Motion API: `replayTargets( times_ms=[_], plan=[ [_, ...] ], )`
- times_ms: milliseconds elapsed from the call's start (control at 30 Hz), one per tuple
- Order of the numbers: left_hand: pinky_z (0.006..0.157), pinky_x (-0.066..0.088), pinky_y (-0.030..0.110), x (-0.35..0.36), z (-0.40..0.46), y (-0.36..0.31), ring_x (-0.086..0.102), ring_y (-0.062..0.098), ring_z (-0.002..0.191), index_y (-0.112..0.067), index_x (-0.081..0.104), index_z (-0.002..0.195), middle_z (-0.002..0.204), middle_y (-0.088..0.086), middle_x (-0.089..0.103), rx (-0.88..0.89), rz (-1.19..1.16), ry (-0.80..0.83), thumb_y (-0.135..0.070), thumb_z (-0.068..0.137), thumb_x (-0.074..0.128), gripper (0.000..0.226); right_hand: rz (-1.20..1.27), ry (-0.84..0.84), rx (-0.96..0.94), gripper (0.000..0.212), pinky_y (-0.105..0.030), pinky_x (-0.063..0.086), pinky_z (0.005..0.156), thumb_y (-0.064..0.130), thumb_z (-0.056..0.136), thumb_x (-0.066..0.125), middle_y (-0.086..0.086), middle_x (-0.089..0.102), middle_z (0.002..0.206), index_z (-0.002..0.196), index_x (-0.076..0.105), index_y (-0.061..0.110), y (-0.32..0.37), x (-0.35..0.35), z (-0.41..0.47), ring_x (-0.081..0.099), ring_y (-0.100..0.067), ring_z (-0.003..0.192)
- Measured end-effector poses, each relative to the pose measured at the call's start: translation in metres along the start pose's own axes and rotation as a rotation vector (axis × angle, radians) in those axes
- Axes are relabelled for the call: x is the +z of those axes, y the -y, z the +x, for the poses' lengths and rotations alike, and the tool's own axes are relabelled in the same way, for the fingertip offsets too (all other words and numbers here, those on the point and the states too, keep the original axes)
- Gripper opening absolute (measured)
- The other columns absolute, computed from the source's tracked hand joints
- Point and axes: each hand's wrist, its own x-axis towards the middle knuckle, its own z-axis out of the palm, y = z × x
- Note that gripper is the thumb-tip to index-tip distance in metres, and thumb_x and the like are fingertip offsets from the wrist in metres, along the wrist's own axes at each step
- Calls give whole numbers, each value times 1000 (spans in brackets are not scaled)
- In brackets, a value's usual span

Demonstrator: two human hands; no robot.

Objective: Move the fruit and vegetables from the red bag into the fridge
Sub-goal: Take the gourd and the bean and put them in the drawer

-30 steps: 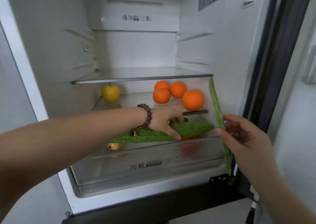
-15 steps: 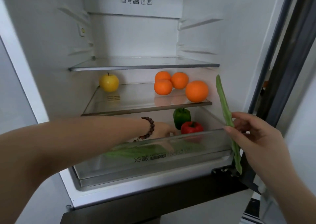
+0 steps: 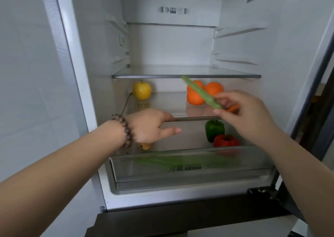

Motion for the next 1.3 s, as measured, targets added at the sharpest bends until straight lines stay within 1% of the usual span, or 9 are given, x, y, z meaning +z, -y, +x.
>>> replayTargets(
  times_ms=[100,200,333,433,700,900,1000,1167,1300],
  plan=[
    [98,45,34,11,-44,6,54,18,118,-24,37,139,133,3,55,-68,41,-84,-81,75,24,87,-162,355,-76,31,-34,49,76,15,78,72,5,59,88,107,66,23,-9,32,24,56,-13,82],
    [105,40,32,32,-72,3,44,14,128,-26,25,145,146,-5,39,-130,130,-142,-80,76,19,88,-284,680,-124,30,-37,49,78,17,81,69,3,58,90,110,63,21,-13,68,34,57,-20,85],
    [79,55,34,56,-82,9,63,18,104,-23,49,131,121,-3,63,-163,284,-360,-77,82,22,78,-441,977,-182,30,-30,41,71,19,86,62,3,52,95,116,57,19,-16,110,42,52,-20,86],
    [63,57,32,64,-82,10,68,17,88,-20,56,124,108,-3,69,-197,294,-447,-75,83,26,75,-492,1054,-202,32,-29,36,68,22,87,62,3,48,95,117,53,17,-22,139,53,48,-19,84],
    [47,46,25,66,-81,7,65,13,70,-26,63,110,91,-11,69,-267,230,-445,-76,79,31,67,-534,1089,-180,36,-32,45,69,24,86,63,-5,56,110,119,50,19,-39,173,66,53,-22,89],
    [48,40,20,63,-81,6,62,9,71,-31,59,107,90,-13,66,-254,190,-434,-78,79,23,65,-566,1153,-130,63,-36,40,102,37,88,60,-9,41,142,142,33,20,-29,161,66,45,-28,124],
    [53,45,21,65,-82,7,61,8,77,-33,54,112,96,-13,64,-235,184,-455,-78,79,17,67,-481,1163,-48,61,-33,36,106,46,91,51,-5,41,146,143,34,20,-7,134,62,43,-22,128],
    [56,53,28,71,-81,12,61,10,77,-29,56,112,97,-10,64,-217,163,-468,-77,78,14,72,-83,795,63,54,-28,38,106,50,88,52,6,50,138,136,45,26,35,82,17,46,-5,124],
    [59,51,25,72,-81,13,60,9,81,-30,52,112,101,-11,62,-190,204,-497,-78,79,12,71,-226,468,3,58,-23,26,108,56,87,45,13,35,145,139,37,33,43,67,-40,29,-2,133]
  ],
)
